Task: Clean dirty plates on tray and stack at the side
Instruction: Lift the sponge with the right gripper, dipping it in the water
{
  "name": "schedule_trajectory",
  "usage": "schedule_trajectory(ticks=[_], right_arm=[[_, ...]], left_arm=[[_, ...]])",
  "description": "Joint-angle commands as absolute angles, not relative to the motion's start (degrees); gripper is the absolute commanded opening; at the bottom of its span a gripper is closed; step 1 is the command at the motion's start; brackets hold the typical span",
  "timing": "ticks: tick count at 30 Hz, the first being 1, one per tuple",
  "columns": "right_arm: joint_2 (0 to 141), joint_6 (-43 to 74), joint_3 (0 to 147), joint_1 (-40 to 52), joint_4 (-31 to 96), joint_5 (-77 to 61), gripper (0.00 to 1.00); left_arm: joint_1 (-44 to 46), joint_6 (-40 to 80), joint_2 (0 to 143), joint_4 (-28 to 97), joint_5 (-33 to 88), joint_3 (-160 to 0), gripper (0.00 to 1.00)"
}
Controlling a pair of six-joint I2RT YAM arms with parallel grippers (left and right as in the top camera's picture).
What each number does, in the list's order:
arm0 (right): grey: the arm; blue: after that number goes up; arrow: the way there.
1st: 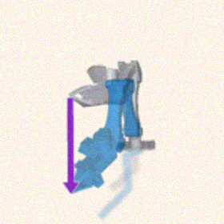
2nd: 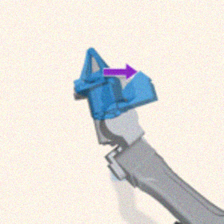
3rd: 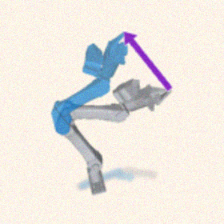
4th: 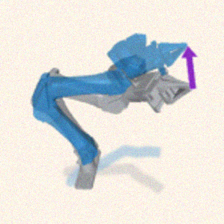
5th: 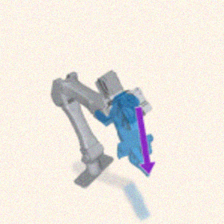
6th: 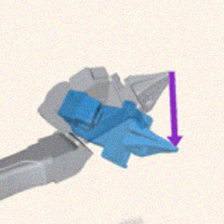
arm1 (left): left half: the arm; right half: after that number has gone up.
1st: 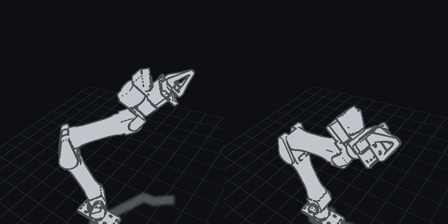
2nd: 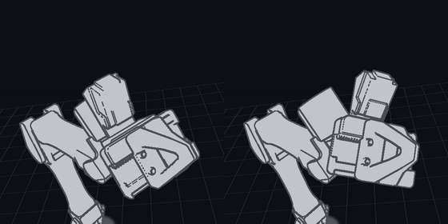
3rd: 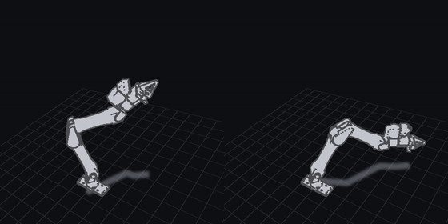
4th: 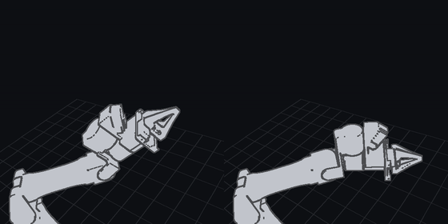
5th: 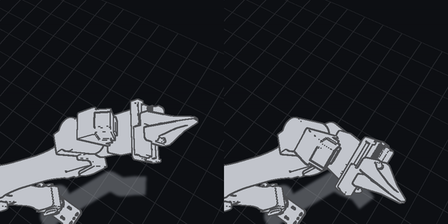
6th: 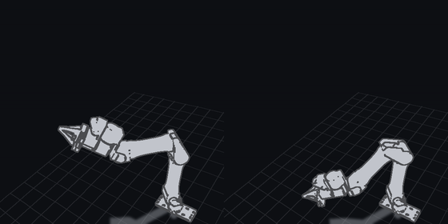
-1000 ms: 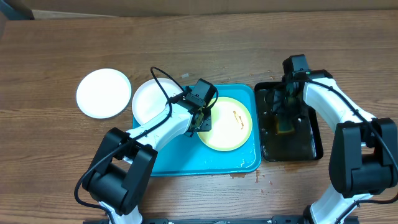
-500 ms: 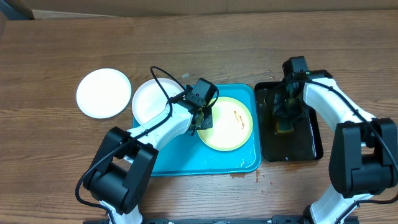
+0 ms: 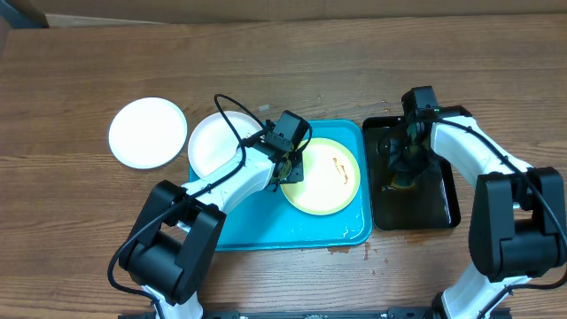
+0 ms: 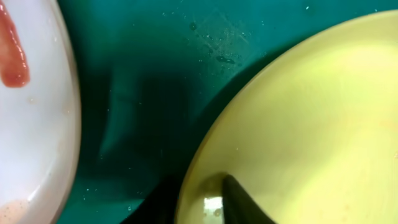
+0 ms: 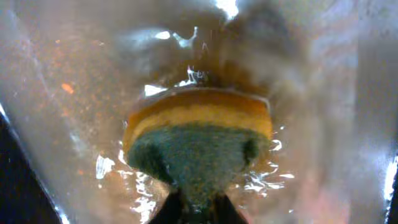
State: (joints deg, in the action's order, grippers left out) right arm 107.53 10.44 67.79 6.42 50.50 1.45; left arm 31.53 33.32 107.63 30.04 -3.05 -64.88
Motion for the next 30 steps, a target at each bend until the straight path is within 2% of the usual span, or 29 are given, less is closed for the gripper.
schedule_trajectory(ticks=[1, 3, 10, 18, 21, 22, 26, 27, 30], right_arm=[[106.0, 10.48, 67.29, 6.37, 50.48, 1.15, 0.04], [106.0, 10.44, 67.29, 6.37, 51.13, 0.47, 0.04], [106.0, 6.76, 67.44, 6.37, 52.51, -0.08, 0.04], [105.97, 9.17, 73.14, 6.37, 57.06, 2.66, 0.04], [105.97, 9.17, 73.91, 6.37, 58.76, 5.52, 0.04], [105.97, 9.19, 73.91, 6.37, 58.92, 5.43, 0.04], [105.97, 9.19, 73.89, 6.5, 59.11, 5.26, 0.04], [105.97, 9.19, 73.87, 6.66, 59.09, 5.26, 0.04], [105.97, 9.13, 73.49, 7.09, 58.85, 5.3, 0.04]], left_arm=[[31.31, 33.41, 108.66, 30.04, -3.2, -64.86, 0.12], [31.14, 33.41, 108.66, 30.41, -3.14, -64.86, 0.04], [31.09, 34.11, 108.64, 37.23, -1.17, -64.86, 0.04], [31.05, 35.38, 108.64, 42.52, -1.3, -64.88, 0.05], [30.89, 35.33, 108.64, 42.89, -1.52, -64.88, 0.18], [30.74, 35.35, 108.64, 42.89, -1.52, -64.86, 0.27], [29.93, 35.35, 108.64, 42.57, -1.54, -64.88, 0.41], [29.61, 35.35, 108.64, 42.3, -1.54, -64.88, 0.41], [28.62, 35.38, 108.64, 41.45, -1.48, -64.88, 0.24]])
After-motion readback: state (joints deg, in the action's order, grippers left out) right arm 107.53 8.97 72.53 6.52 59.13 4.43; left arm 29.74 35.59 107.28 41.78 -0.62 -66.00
